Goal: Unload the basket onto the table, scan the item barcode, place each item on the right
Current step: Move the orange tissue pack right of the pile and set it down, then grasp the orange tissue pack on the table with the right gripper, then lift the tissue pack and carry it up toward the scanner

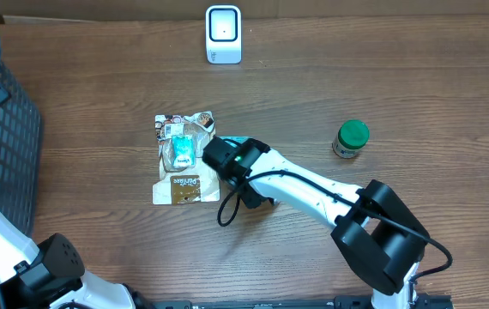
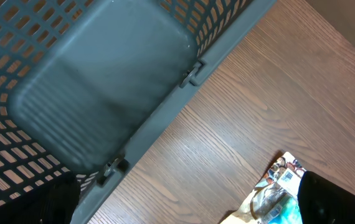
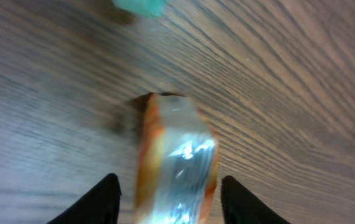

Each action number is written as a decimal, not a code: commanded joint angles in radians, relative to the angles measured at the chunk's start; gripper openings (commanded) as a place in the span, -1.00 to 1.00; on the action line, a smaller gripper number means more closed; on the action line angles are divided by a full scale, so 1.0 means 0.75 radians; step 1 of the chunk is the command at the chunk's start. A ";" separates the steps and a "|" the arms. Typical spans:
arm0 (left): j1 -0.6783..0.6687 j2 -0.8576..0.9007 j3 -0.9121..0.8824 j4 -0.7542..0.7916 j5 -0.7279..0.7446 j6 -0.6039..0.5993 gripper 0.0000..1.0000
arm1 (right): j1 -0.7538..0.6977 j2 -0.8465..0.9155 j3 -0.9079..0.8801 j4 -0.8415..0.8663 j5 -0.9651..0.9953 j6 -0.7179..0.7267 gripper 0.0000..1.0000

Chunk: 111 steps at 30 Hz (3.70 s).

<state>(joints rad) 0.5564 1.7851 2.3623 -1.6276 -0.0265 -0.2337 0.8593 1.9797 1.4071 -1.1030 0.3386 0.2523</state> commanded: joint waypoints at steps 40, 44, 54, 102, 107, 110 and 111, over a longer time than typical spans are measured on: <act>-0.001 -0.007 -0.008 0.002 0.001 -0.013 0.99 | -0.564 -0.153 -0.127 0.063 -0.932 -0.085 0.16; -0.001 -0.007 -0.008 0.002 0.001 -0.013 0.99 | -0.561 -0.153 -0.127 0.015 -0.931 -0.071 0.09; -0.001 -0.007 -0.008 0.002 0.001 -0.013 0.99 | -0.561 -0.153 -0.253 -0.012 -0.977 0.078 -0.05; -0.001 -0.007 -0.008 0.002 0.001 -0.013 0.99 | -0.676 -0.271 -0.060 0.214 -2.032 -0.146 -0.92; -0.001 -0.007 -0.008 0.002 0.001 -0.013 0.99 | -0.775 -0.272 -0.043 0.361 -2.460 -0.169 -0.92; -0.001 -0.007 -0.008 0.003 0.001 -0.013 0.99 | -0.829 -0.275 -0.040 0.449 -2.545 -0.091 -0.92; -0.001 -0.007 -0.008 0.002 0.001 -0.013 0.99 | -0.848 -0.275 -0.040 0.467 -2.545 -0.060 -0.92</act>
<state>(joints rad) 0.5564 1.7851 2.3619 -1.6276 -0.0265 -0.2337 0.2558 1.7981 1.3560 -0.7738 -1.4082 0.1680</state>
